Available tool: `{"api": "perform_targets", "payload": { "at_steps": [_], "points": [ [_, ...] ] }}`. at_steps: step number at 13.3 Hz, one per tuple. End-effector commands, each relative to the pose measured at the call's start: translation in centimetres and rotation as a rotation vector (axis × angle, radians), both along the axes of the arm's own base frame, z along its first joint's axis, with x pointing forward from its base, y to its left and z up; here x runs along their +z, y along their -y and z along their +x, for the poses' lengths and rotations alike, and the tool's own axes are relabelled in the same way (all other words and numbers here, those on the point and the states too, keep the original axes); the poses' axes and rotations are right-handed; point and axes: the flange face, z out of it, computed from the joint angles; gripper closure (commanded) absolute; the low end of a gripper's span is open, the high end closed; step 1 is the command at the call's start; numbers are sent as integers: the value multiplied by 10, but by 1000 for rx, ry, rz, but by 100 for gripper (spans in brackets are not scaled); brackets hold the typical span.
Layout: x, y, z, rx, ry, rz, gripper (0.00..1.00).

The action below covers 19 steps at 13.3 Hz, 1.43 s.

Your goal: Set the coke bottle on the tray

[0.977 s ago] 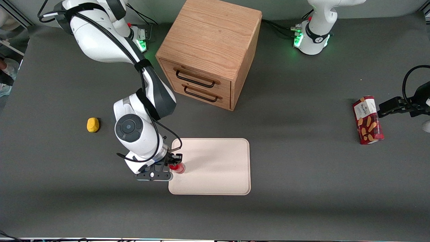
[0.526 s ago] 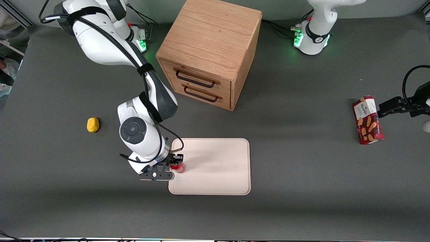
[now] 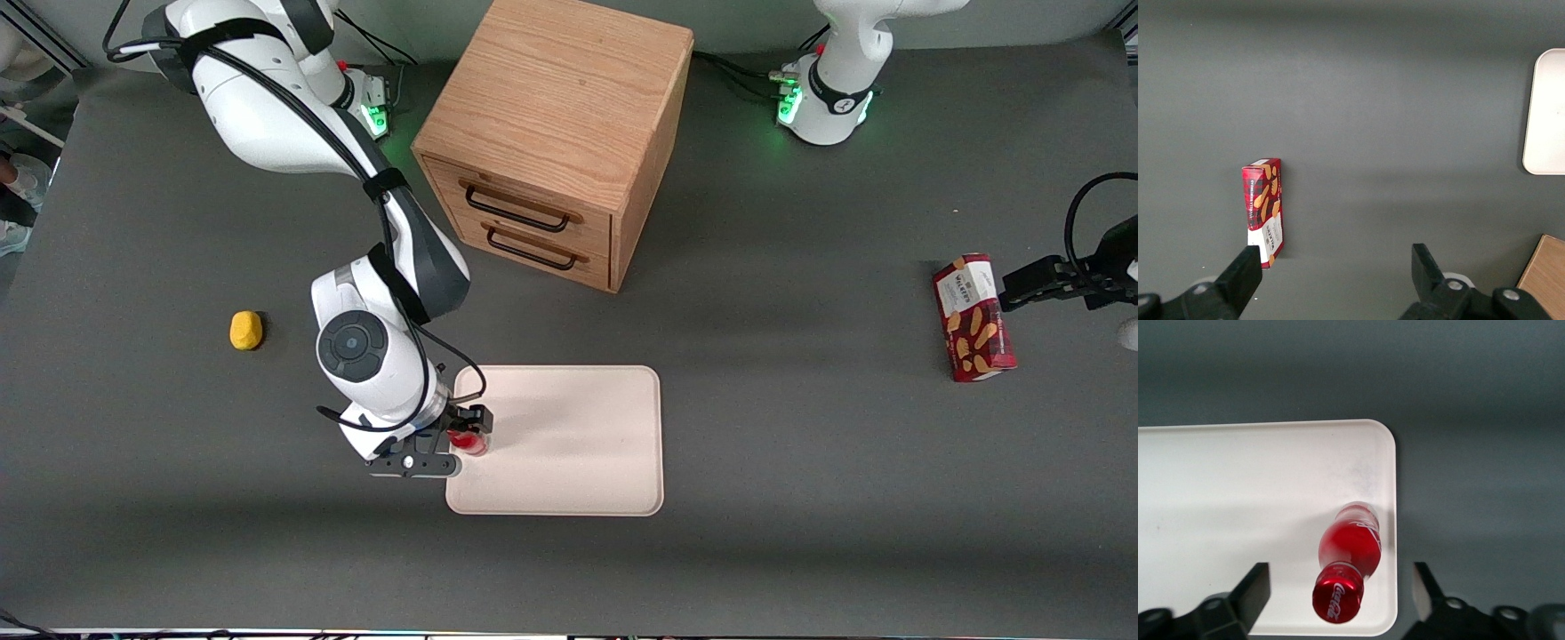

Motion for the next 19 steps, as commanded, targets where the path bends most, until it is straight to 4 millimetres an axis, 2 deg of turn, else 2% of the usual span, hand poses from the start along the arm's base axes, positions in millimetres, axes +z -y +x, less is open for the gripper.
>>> {"api": "perform_targets", "payload": {
  "at_steps": [1, 6, 7, 10, 12, 14, 19],
  "points": [
    [40, 7, -11, -22, -18, -23, 0],
    [181, 31, -65, -25, -86, -57, 0],
    [204, 37, -78, -23, -97, -63, 0],
    [253, 66, -114, -31, -101, -76, 0],
    [262, 104, -128, -48, -113, -80, 0],
    [264, 153, -132, -8, -131, -77, 0],
    [278, 257, -156, 65, -126, -67, 0]
  ]
}}
